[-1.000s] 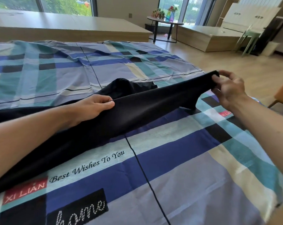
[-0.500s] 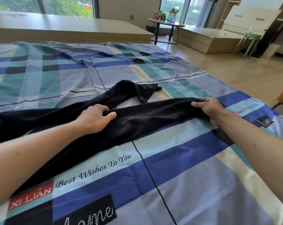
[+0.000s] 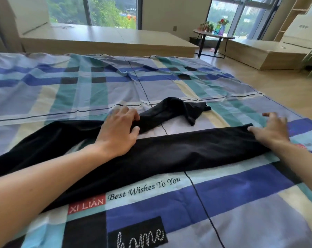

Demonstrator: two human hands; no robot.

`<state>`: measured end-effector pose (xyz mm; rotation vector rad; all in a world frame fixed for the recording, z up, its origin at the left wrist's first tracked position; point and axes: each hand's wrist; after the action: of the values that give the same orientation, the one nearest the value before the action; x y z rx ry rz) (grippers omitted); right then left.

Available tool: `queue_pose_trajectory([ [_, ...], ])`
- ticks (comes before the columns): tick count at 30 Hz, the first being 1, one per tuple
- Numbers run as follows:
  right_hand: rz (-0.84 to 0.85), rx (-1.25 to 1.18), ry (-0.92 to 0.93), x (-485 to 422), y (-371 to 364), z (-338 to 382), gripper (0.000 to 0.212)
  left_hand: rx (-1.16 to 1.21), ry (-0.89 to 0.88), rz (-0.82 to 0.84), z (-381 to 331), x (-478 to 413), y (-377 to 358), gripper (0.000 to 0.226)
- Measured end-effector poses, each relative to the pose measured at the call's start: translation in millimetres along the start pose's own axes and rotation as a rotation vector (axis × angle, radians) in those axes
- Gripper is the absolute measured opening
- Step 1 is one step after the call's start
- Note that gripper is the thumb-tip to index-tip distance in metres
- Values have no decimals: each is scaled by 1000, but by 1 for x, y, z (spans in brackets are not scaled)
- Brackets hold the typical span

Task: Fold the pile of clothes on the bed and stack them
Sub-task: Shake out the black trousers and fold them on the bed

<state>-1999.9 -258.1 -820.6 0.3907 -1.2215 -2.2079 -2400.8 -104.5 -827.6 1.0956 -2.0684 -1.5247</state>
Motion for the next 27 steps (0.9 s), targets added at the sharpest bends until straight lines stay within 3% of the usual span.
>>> queue_pose_trajectory([
  [2,61,-13,141,6,-16,35,67,-96,52,-38,28,12,13,39],
  [6,194,25,377,11,-64,107,72,-217,137,108,74,30,33,57],
  [9,199,191,374,7,-103,142,82,-376,173,144,96,34,38,57],
  [11,173,314,321,4,-122,150,68,-442,226,144,106,35,39,60],
  [14,110,189,280,-8,-119,147,29,-338,247,123,114,34,43,38],
  [19,-95,-20,346,-36,-35,117,20,-100,109,-1,99,39,65,13],
  [24,-356,-106,507,-26,44,61,11,51,-40,42,71,55,92,29],
  [27,-286,79,592,-20,49,2,12,72,-84,218,80,67,84,48],
])
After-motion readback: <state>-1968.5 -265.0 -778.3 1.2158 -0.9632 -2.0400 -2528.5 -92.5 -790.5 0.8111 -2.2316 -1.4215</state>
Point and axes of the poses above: each hand's wrist, its own x-axis away from the middle knuckle, its own y-axis out of the back of the hand, z = x × y, and after that the axes turned 13 degrees about z, right-handed
